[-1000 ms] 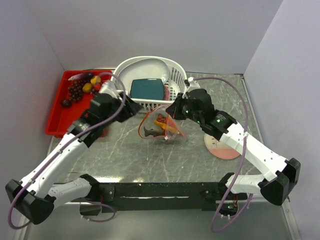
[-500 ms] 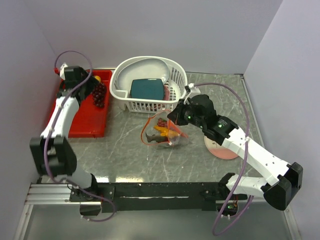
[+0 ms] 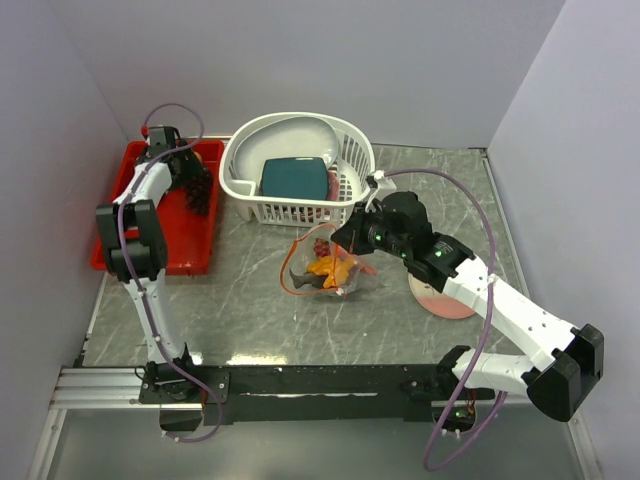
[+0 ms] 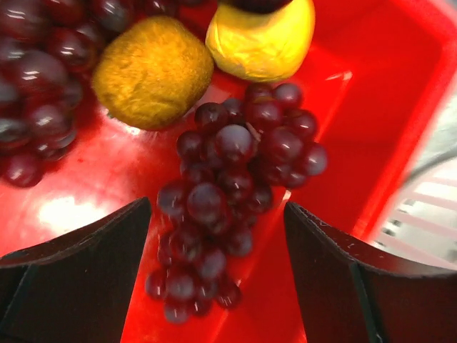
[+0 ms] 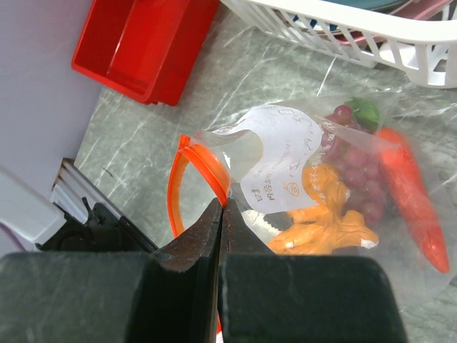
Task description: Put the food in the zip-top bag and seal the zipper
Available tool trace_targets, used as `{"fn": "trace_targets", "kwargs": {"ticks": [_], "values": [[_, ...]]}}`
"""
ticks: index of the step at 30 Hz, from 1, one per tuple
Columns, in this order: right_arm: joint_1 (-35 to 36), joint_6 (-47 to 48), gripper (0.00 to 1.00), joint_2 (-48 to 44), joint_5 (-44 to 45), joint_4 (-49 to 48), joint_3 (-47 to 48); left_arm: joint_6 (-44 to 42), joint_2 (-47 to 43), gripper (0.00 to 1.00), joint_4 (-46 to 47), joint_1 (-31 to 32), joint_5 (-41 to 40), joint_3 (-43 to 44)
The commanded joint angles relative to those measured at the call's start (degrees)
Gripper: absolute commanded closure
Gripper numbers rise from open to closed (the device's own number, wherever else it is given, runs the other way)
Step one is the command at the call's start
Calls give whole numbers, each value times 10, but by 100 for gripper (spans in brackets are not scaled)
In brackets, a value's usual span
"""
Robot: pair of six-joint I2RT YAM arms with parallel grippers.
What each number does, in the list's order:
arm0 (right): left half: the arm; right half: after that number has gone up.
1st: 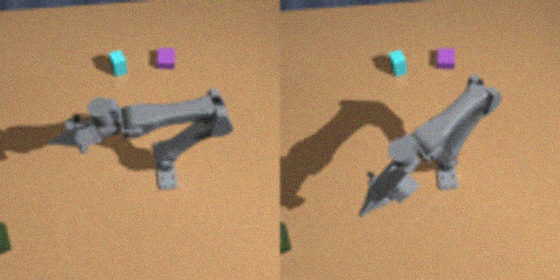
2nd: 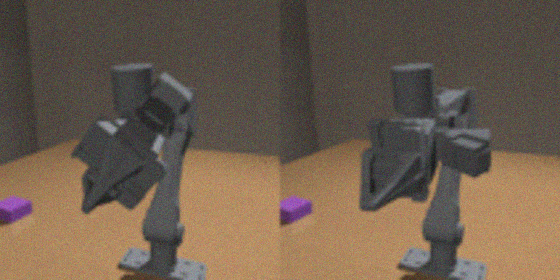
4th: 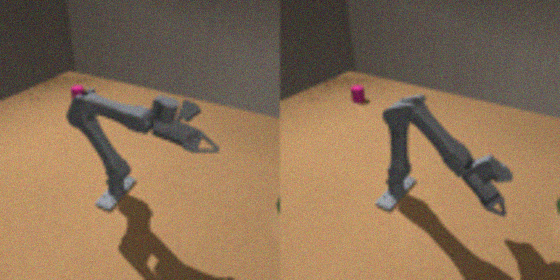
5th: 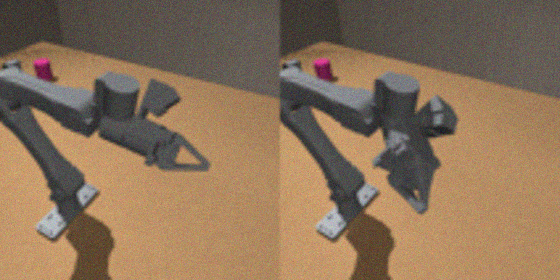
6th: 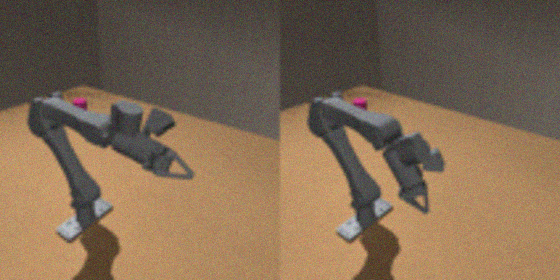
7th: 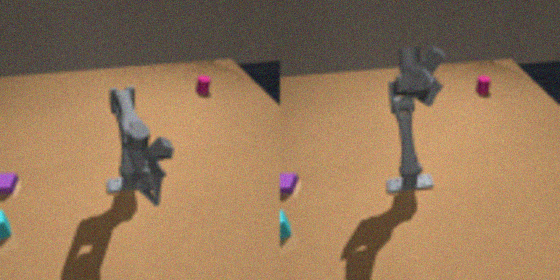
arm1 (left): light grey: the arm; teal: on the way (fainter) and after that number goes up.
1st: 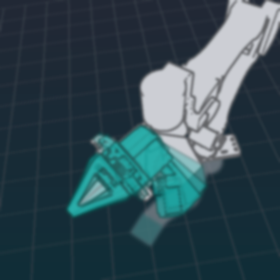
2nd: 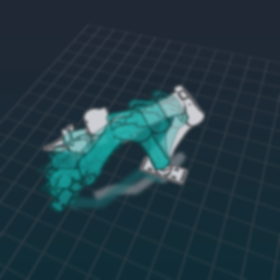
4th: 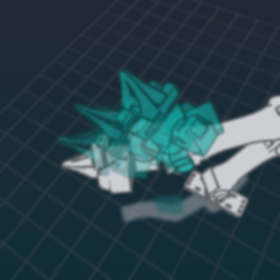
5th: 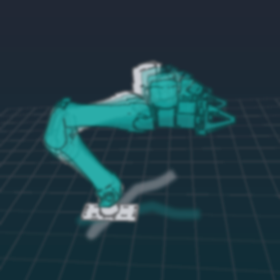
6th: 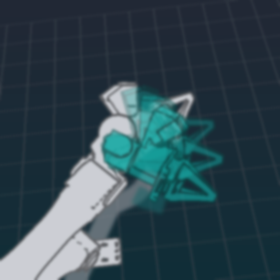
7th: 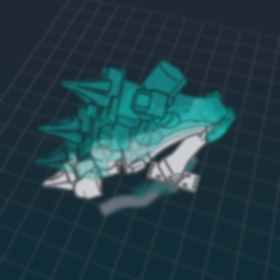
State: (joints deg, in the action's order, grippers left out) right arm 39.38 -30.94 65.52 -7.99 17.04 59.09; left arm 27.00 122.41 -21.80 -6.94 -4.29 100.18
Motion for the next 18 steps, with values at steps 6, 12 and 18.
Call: {"fn": "trace_targets", "kwargs": {"ticks": [6, 12, 18], "values": [[-5, 9, 100, -7, -20, -30, 0, -39, 60, 20, 0, 0, 18, 49], [-4, 7, 100, 1, -27, -32, 1, -29, 70, 23, 18, 1, 24, 7], [-4, 5, 100, 9, -33, -36, 2, -18, 42, 49, 28, 2, 24, -21]]}}
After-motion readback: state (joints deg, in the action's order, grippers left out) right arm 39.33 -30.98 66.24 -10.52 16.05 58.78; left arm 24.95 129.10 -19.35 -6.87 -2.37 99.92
